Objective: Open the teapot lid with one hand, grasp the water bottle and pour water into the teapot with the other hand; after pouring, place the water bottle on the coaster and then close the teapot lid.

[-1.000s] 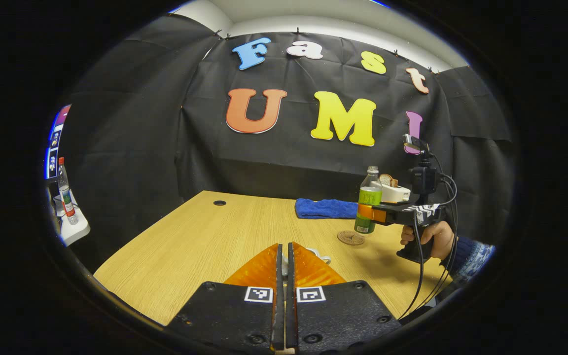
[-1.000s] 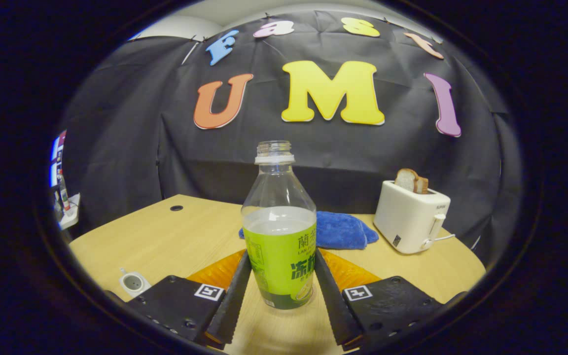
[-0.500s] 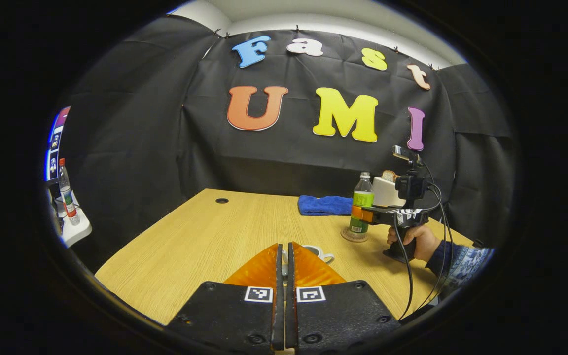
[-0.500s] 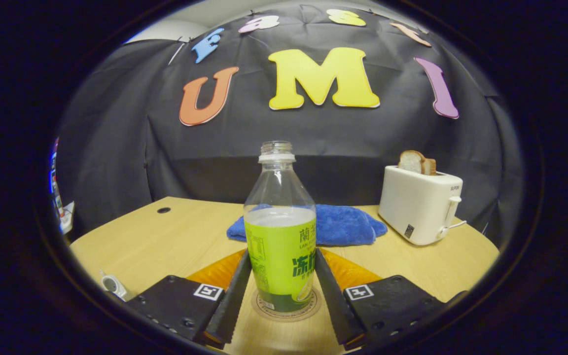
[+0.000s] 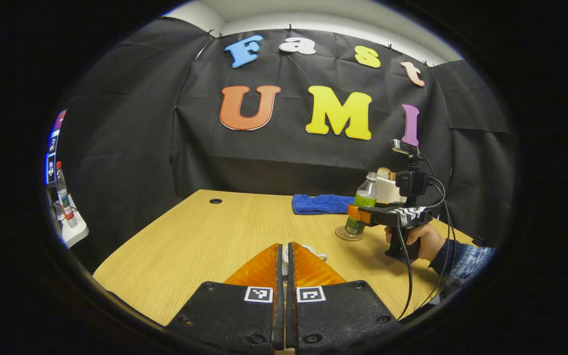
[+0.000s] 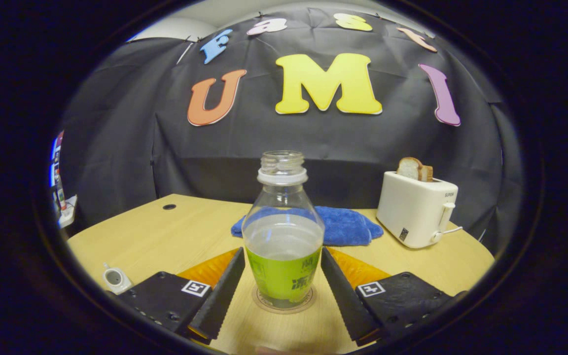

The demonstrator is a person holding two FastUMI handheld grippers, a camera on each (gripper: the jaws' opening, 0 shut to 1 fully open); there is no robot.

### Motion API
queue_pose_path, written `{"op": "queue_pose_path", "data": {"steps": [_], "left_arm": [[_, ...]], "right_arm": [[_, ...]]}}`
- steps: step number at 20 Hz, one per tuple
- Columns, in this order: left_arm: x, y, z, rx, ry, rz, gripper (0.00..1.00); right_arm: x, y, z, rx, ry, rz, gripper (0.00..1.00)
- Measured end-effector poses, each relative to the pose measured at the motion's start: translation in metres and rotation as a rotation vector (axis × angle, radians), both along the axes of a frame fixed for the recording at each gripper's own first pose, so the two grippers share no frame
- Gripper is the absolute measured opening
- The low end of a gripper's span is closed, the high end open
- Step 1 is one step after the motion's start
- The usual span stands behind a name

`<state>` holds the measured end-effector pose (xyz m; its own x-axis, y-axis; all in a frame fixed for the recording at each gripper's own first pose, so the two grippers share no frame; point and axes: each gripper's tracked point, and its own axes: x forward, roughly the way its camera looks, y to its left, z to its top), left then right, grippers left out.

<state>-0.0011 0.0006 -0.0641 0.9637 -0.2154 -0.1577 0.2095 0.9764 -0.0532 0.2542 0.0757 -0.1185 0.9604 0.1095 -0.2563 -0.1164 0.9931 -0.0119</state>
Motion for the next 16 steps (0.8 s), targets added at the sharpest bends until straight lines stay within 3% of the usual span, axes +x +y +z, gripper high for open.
{"op": "queue_pose_path", "data": {"steps": [9, 16], "left_arm": [[0.010, -0.009, -0.011, 0.012, 0.001, -0.005, 0.04], [0.025, -0.014, -0.031, -0.014, 0.036, 0.021, 0.04]], "right_arm": [[-0.042, -0.022, -0.009, 0.049, 0.010, 0.004, 0.94], [-0.106, -0.039, -0.011, 0.067, -0.034, 0.060, 0.94]]}}
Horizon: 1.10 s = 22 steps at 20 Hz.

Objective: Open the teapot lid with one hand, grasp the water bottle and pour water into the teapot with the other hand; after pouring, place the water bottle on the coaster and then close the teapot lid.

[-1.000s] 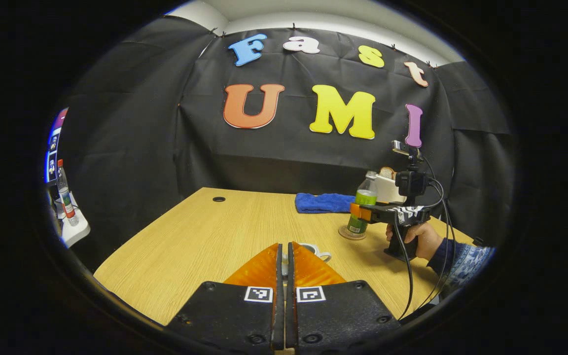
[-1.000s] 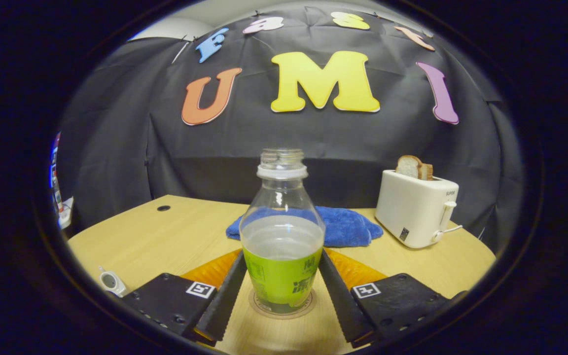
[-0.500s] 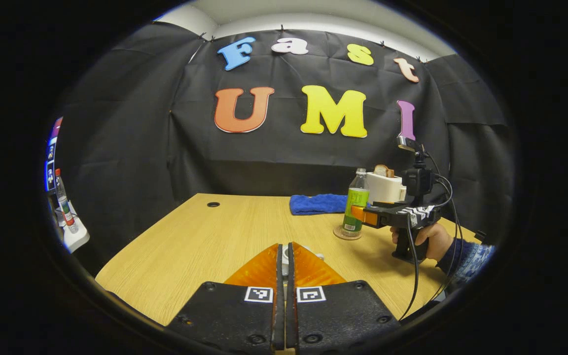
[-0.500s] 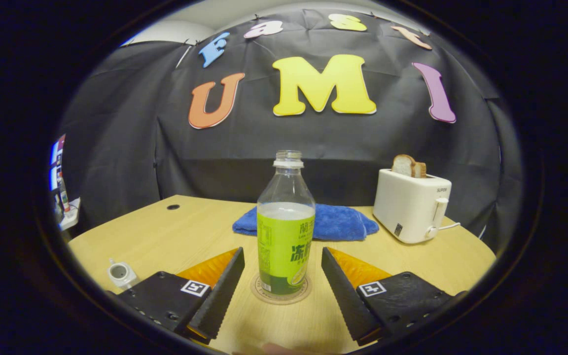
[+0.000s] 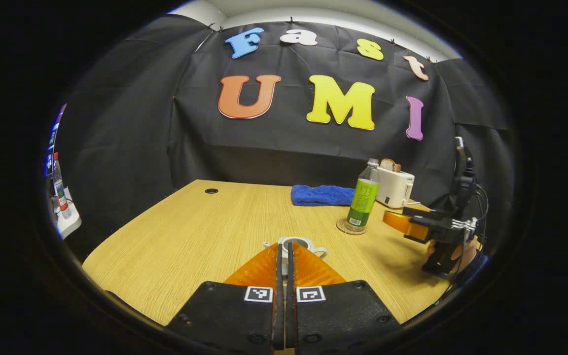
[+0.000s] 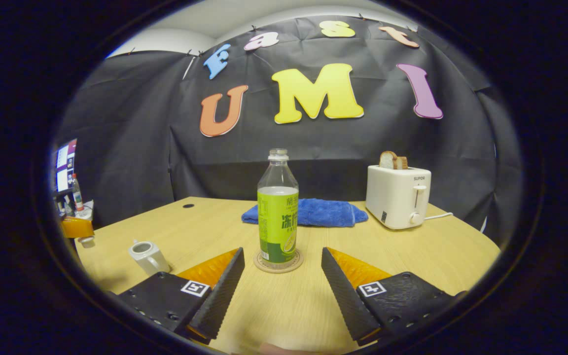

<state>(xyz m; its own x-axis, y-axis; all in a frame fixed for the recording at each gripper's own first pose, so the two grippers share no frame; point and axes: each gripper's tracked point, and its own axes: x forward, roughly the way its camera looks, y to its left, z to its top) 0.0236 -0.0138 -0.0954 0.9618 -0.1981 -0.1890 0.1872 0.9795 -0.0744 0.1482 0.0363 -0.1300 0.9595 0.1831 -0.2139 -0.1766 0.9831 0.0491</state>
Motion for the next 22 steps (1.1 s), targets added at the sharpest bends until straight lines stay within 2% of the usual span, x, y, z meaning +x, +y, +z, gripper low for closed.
{"op": "queue_pose_path", "data": {"steps": [4, 9, 16, 22], "left_arm": [[0.005, -0.007, -0.005, 0.027, -0.004, 0.002, 0.04], [0.021, -0.028, 0.000, 0.035, -0.041, -0.035, 0.04], [0.073, -0.039, -0.005, 0.064, -0.038, -0.019, 0.04], [0.091, -0.037, -0.013, 0.065, -0.023, 0.001, 0.04]], "right_arm": [[-0.034, -0.019, 0.000, 0.014, -0.018, 0.003, 0.94], [-0.058, -0.033, -0.006, 0.036, -0.024, 0.014, 0.94], [-0.075, -0.031, 0.001, 0.029, -0.054, 0.049, 0.94], [-0.076, -0.033, -0.003, 0.033, -0.046, 0.065, 0.94]]}}
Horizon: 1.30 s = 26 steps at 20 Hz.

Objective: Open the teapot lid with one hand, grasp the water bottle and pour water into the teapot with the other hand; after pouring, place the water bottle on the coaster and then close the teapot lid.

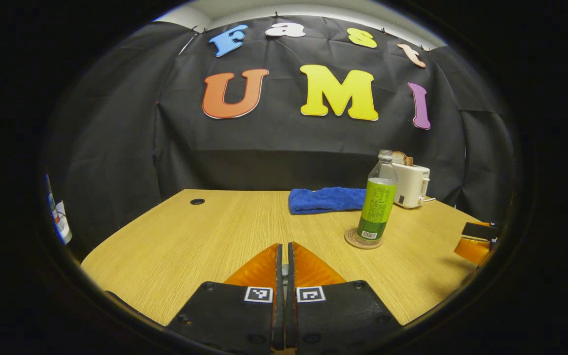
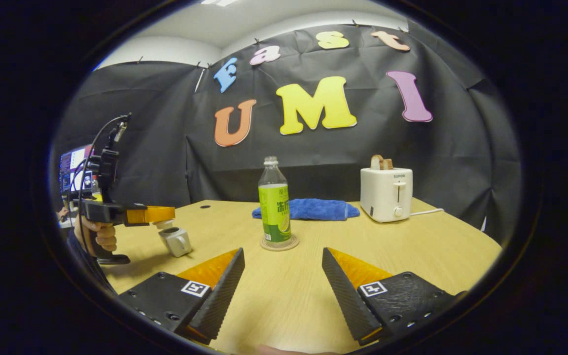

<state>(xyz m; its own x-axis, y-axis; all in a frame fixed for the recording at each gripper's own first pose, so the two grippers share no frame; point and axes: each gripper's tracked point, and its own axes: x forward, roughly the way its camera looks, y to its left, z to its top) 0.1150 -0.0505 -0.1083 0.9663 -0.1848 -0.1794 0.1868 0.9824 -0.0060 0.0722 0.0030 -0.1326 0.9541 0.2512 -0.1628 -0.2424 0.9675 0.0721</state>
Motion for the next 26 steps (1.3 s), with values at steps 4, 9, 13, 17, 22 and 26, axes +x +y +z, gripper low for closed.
{"op": "queue_pose_path", "data": {"steps": [4, 9, 13, 17, 22, 26], "left_arm": [[0.006, 0.001, -0.007, -0.002, 0.018, 0.003, 0.04], [0.008, -0.002, -0.009, -0.006, 0.012, -0.007, 0.04], [0.013, 0.002, -0.020, 0.011, 0.023, 0.004, 0.04], [0.012, -0.001, -0.022, 0.035, 0.004, 0.014, 0.06], [0.011, -0.005, -0.022, 0.036, 0.011, 0.018, 0.13], [0.006, -0.017, -0.020, 0.019, 0.019, 0.002, 0.54]], "right_arm": [[0.001, 0.000, 0.000, 0.004, 0.000, 0.004, 0.94], [-0.001, 0.001, -0.004, 0.006, 0.013, 0.009, 0.94], [-0.003, 0.004, -0.006, 0.001, 0.019, 0.020, 0.94], [-0.004, 0.006, -0.006, -0.012, 0.022, 0.022, 0.94], [-0.007, 0.006, 0.000, -0.022, 0.005, 0.021, 0.94], [-0.012, 0.003, 0.010, -0.031, -0.011, 0.013, 0.94]]}}
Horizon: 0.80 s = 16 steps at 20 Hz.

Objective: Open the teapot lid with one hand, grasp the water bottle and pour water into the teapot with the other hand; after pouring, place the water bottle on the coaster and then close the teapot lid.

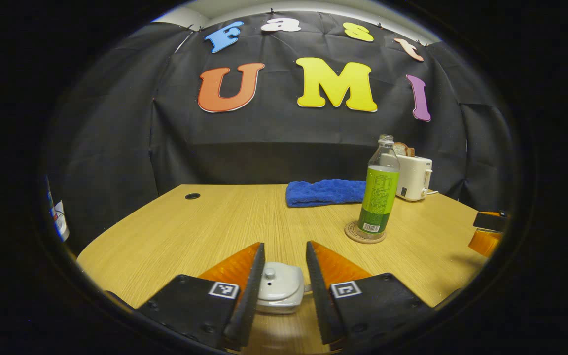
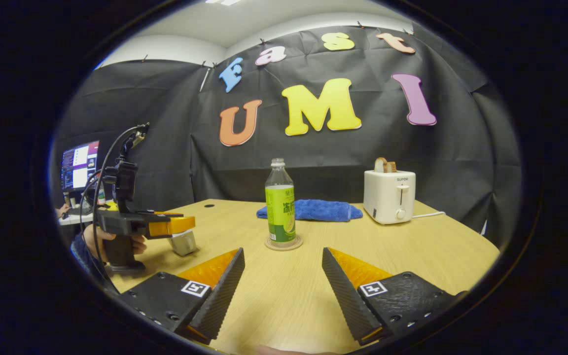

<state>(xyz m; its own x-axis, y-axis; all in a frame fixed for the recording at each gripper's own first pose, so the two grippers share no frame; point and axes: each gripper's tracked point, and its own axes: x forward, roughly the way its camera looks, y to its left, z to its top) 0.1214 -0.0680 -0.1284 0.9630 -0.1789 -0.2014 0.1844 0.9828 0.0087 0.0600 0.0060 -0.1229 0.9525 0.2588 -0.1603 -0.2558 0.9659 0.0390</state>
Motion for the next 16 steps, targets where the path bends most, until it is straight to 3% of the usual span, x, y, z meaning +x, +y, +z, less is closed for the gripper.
{"op": "queue_pose_path", "data": {"steps": [2, 5, 14, 16], "left_arm": [[0.000, 0.005, -0.002, 0.019, 0.010, 0.032, 0.69], [-0.002, 0.013, 0.010, 0.017, -0.004, 0.080, 0.76], [-0.047, 0.013, 0.072, -0.063, -0.078, 0.101, 0.76], [-0.065, 0.005, 0.092, -0.085, -0.106, 0.080, 0.83]], "right_arm": [[-0.004, -0.006, 0.011, -0.003, -0.016, -0.014, 0.94], [-0.015, -0.011, 0.025, -0.002, -0.043, -0.030, 0.94], [-0.050, -0.031, 0.093, -0.073, -0.146, -0.104, 0.94], [-0.059, -0.035, 0.109, -0.087, -0.169, -0.132, 0.94]]}}
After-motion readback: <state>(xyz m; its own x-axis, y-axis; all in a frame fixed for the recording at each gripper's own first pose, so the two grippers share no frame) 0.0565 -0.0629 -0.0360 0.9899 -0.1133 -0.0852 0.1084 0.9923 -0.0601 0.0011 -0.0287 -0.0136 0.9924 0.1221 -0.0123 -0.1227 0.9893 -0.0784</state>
